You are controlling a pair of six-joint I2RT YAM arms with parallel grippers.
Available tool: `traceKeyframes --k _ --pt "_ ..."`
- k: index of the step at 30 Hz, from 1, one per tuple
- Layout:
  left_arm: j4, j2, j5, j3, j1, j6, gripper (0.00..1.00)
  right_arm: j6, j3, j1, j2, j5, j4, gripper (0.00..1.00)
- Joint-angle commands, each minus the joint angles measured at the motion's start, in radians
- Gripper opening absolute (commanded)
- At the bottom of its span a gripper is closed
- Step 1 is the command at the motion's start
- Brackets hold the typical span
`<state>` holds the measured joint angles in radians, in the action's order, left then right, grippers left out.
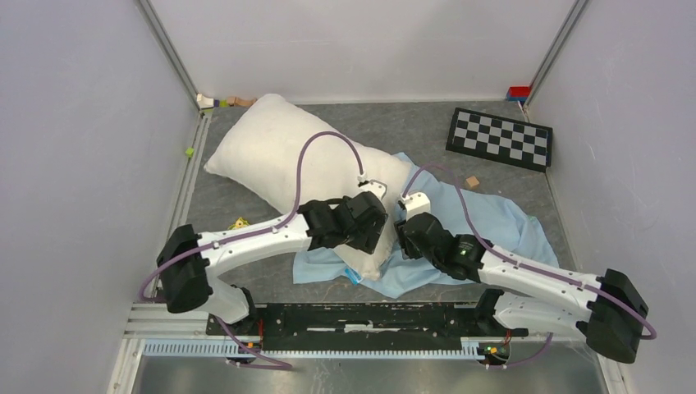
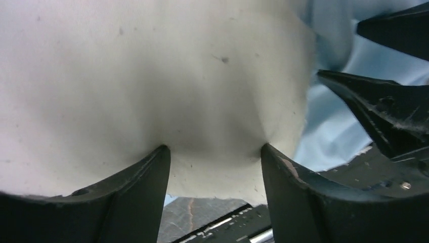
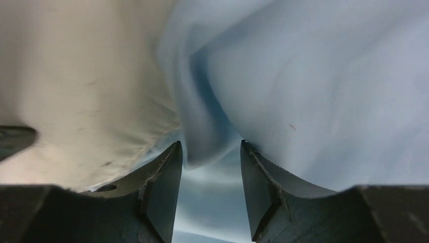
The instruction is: Put the pillow into the pillowcase
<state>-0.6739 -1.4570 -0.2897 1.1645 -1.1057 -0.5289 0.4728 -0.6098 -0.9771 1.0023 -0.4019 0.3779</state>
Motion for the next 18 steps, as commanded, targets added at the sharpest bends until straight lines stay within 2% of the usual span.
traceKeyframes --k 1,3,4,5,6,7,9,13,16,18 --pt "0.027 -0.053 -0.136 0.004 0.001 0.003 0.67 0.019 0.029 -0.003 0.056 -0.140 -0.057 0.55" --pt "0.052 -0.065 -0.137 0.007 0.000 0.005 0.56 0.007 0.035 -0.004 0.082 -0.136 -0.101 0.54" --pt "0.054 -0.072 -0.135 0.016 0.001 0.011 0.40 -0.004 0.033 -0.004 0.096 -0.119 -0.123 0.49" --pt "0.053 -0.077 -0.129 0.036 0.000 0.022 0.23 -0.010 0.030 -0.004 0.107 -0.095 -0.135 0.38" --pt "0.048 -0.080 -0.118 0.067 0.001 0.033 0.10 -0.010 0.028 -0.006 0.117 -0.083 -0.142 0.26" --pt "0.038 -0.082 -0.108 0.098 0.001 0.045 0.03 -0.013 0.028 -0.010 0.122 -0.073 -0.144 0.14" --pt "0.031 -0.072 -0.090 0.186 0.005 0.058 0.02 -0.021 0.031 -0.029 0.117 -0.061 -0.152 0.00" --pt "0.092 -0.080 0.034 0.288 0.078 -0.015 0.02 -0.043 0.071 -0.076 0.078 0.007 -0.213 0.00" --pt "0.217 -0.110 0.142 0.255 0.128 -0.104 0.02 -0.051 0.098 -0.103 0.039 0.052 -0.242 0.00" --pt "0.331 -0.134 0.152 0.188 0.143 -0.159 0.02 -0.061 0.109 -0.119 -0.005 0.086 -0.251 0.00"
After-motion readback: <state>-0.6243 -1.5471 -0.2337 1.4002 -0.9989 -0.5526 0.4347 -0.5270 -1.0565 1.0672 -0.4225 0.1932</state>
